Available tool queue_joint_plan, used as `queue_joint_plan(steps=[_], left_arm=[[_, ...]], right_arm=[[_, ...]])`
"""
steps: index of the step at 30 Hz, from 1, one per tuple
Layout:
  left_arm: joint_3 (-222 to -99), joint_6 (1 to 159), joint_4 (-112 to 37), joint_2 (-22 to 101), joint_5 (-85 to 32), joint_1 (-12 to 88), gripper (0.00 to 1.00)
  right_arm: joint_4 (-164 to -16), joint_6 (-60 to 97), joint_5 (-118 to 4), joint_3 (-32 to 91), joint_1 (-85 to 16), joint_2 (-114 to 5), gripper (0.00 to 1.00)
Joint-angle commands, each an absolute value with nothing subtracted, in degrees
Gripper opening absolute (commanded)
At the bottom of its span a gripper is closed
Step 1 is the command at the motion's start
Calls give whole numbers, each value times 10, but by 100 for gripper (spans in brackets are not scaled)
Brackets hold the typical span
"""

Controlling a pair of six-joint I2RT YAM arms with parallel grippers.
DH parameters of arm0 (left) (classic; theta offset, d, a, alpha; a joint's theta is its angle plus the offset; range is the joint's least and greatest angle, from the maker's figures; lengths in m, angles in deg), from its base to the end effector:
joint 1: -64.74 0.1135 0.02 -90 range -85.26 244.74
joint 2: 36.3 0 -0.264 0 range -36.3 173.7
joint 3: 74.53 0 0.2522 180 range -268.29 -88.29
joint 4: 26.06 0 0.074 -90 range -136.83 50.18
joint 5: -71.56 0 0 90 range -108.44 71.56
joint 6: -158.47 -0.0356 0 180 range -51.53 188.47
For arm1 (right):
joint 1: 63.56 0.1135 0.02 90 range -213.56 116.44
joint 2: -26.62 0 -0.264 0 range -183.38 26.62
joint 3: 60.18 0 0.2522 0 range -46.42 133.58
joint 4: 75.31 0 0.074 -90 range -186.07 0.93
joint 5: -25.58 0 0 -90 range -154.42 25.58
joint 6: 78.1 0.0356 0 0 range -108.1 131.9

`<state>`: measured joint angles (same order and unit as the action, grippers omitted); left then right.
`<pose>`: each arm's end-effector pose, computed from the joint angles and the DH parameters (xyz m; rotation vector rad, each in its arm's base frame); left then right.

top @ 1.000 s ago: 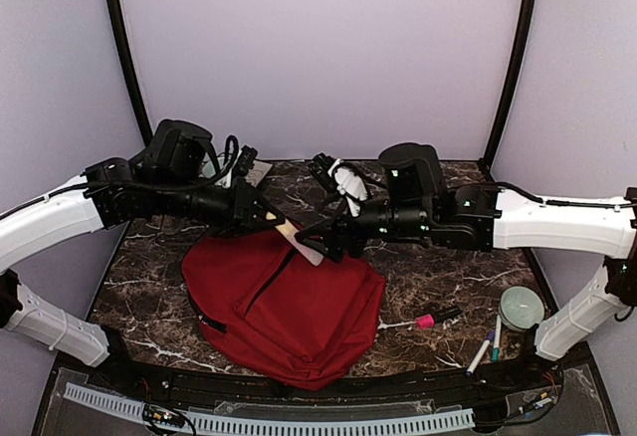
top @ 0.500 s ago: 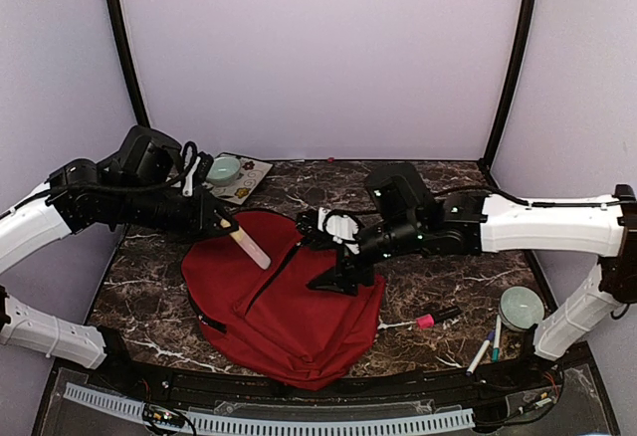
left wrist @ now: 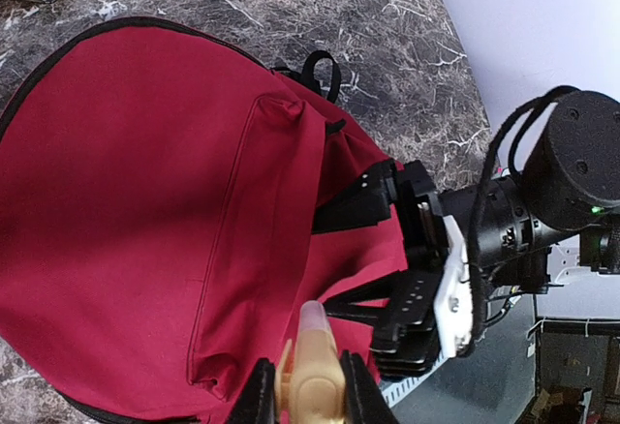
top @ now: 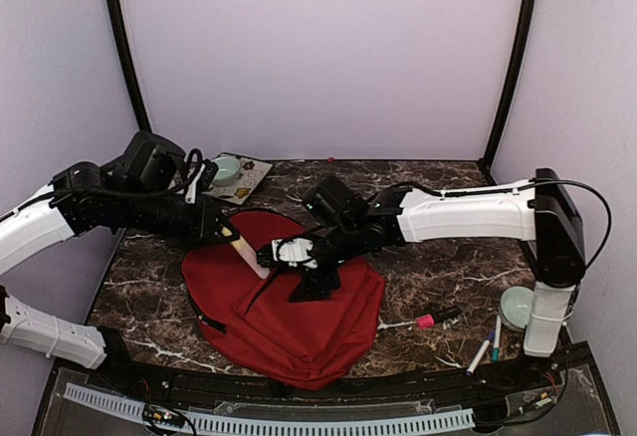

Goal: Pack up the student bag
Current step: Pick up the lower front pocket of the student bag.

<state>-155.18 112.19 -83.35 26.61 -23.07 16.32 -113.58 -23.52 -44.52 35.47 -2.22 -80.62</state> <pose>0.1468 -0.1698 0.3557 0.1463 2.4331 -0.8952 0.1882 0.3696 0.2328 -1.9472 1.5187 0.6232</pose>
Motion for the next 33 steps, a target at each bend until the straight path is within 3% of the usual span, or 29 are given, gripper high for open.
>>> queue_joint_plan(steps=[1, 15, 23, 33], left_arm=[[-1547, 1095, -847, 268, -247, 165, 0], [-1548, 1073, -875, 285, -231, 166, 0], [-1538, 1076, -875, 266, -211, 168, 0], [-1535, 1072, -857, 269, -216, 171, 0]], right_arm=[[-1154, -276, -444, 408, -24, -841, 72], [-1215, -312, -442, 504, -30, -939, 69], [-1249, -284, -402, 479, -27, -920, 32], [-1212, -233, -408, 387, -11, -892, 13]])
